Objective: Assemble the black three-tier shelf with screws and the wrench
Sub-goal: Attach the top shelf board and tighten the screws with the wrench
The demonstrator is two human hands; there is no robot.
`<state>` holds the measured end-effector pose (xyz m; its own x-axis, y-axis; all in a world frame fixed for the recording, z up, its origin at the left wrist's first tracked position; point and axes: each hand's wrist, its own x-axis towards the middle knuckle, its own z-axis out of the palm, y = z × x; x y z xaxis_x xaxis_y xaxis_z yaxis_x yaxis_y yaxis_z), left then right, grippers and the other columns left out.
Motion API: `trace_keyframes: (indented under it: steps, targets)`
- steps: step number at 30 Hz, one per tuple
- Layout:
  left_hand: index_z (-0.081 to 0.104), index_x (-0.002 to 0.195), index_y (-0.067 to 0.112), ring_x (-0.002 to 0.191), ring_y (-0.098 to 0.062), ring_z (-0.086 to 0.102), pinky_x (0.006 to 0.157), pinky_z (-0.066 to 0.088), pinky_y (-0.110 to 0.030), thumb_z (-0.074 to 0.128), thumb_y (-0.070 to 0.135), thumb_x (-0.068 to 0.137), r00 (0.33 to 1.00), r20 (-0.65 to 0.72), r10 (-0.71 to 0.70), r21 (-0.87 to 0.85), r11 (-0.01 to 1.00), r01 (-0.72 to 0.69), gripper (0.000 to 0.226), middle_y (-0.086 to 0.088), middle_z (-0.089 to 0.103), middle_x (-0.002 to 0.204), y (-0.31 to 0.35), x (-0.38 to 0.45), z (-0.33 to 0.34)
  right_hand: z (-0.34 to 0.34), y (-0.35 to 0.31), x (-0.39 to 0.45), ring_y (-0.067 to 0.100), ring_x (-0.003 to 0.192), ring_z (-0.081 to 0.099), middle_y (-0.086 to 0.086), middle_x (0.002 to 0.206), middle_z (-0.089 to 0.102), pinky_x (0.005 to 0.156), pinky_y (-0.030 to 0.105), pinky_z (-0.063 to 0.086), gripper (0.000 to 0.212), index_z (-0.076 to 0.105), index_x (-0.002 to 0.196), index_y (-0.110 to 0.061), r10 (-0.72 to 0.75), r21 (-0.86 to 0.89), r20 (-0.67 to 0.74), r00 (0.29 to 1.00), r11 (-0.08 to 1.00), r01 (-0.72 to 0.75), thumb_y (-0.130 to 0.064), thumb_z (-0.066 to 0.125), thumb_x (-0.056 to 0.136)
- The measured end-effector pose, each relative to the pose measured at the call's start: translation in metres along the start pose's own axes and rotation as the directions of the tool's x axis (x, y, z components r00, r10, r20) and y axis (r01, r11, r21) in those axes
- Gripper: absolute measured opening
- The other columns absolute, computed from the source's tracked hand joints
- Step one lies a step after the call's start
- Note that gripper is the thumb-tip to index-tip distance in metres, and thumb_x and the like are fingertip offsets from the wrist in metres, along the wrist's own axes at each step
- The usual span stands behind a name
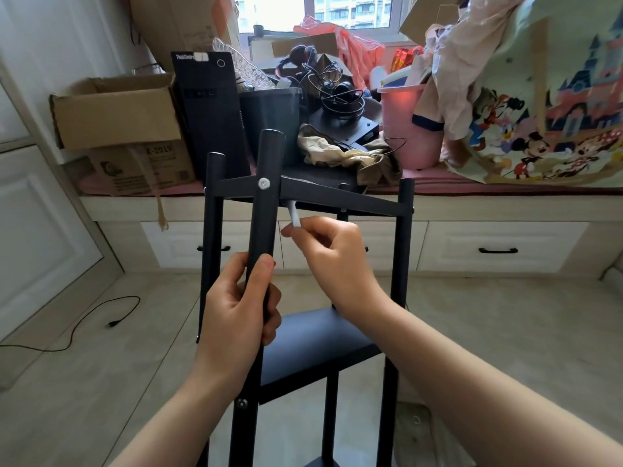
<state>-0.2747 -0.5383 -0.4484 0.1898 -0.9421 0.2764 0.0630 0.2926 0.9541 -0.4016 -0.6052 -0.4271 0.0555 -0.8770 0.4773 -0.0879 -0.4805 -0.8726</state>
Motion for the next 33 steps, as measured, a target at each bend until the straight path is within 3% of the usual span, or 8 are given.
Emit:
trace_keyframes:
  steps: [3,6,11,18,24,29,33]
  targets:
    - [0.058,0.084,0.021,0.043,-0.017,0.036,0.039,0.030,-0.022,0.063,0.055,0.089,1.000,0.014,-0.001,-0.006,1.000,0.001,0.035,-0.003,0.043,0.059,-0.001,0.000,-0.001,-0.003,-0.004,0.000,0.009,0.053,0.046,-0.010,0.053,0.056,0.052,0.027,0.038,0.014,0.077,0.091,-0.014,0.013,0.000,0.012,1.000,1.000,-0.013,-0.012,0.063,0.093]
    - [0.058,0.088,0.017,0.043,-0.016,0.036,0.038,0.030,-0.022,0.061,0.060,0.081,1.000,0.030,0.006,-0.005,1.000,-0.006,0.043,-0.002,0.043,0.058,-0.001,0.000,-0.001,-0.003,-0.007,0.001,0.012,0.057,0.050,-0.005,0.057,0.058,0.055,0.034,0.041,0.014,0.078,0.091,-0.012,0.012,0.007,-0.004,1.000,1.000,-0.012,-0.013,0.064,0.093]
    - [0.058,0.089,0.016,0.043,-0.016,0.036,0.038,0.030,-0.022,0.060,0.061,0.080,0.999,0.036,0.017,0.002,1.000,-0.017,0.045,-0.001,0.044,0.058,-0.002,0.002,-0.002,-0.001,-0.009,0.000,0.000,0.059,0.059,-0.006,0.064,0.066,0.062,0.019,0.044,0.016,0.078,0.099,-0.010,0.004,-0.001,-0.013,1.000,1.000,-0.004,-0.017,0.065,0.094]
    - [0.061,0.087,0.021,0.043,-0.017,0.036,0.039,0.030,-0.022,0.061,0.061,0.080,0.999,0.041,0.020,0.004,1.000,-0.020,0.040,-0.002,0.044,0.058,-0.003,0.002,-0.003,0.006,-0.008,0.002,0.002,0.060,0.058,-0.004,0.064,0.066,0.066,0.019,0.043,0.017,0.078,0.093,-0.008,0.006,-0.008,-0.050,0.999,1.000,-0.007,-0.020,0.066,0.094]
    - [0.057,0.090,0.014,0.042,-0.017,0.036,0.039,0.029,-0.022,0.060,0.061,0.079,0.999,0.031,0.018,-0.004,1.000,-0.018,0.048,-0.002,0.043,0.058,-0.004,0.001,-0.004,0.013,-0.004,0.004,0.005,0.065,0.063,-0.003,0.066,0.069,0.066,0.020,0.048,0.018,0.079,0.088,-0.011,-0.023,-0.057,-0.118,0.993,0.998,0.017,-0.022,0.066,0.094]
    - [0.059,0.089,0.019,0.042,-0.018,0.036,0.039,0.030,-0.021,0.059,0.061,0.080,0.999,0.038,0.024,0.007,1.000,-0.024,0.042,-0.002,0.043,0.057,-0.004,0.000,-0.005,0.023,0.000,0.005,0.009,0.070,0.069,0.000,0.073,0.074,0.074,0.037,0.055,0.016,0.080,0.093,-0.012,-0.048,-0.085,-0.167,0.985,0.996,0.034,-0.022,0.067,0.093]
    - [0.060,0.091,0.019,0.042,-0.017,0.035,0.039,0.030,-0.021,0.059,0.061,0.081,0.999,0.046,0.026,-0.003,1.000,-0.026,0.043,-0.002,0.043,0.058,-0.004,-0.001,-0.005,0.032,0.005,0.007,0.020,0.070,0.069,0.002,0.075,0.075,0.070,0.046,0.055,0.020,0.079,0.090,-0.010,-0.079,-0.113,-0.192,0.978,0.992,0.058,-0.024,0.066,0.094]
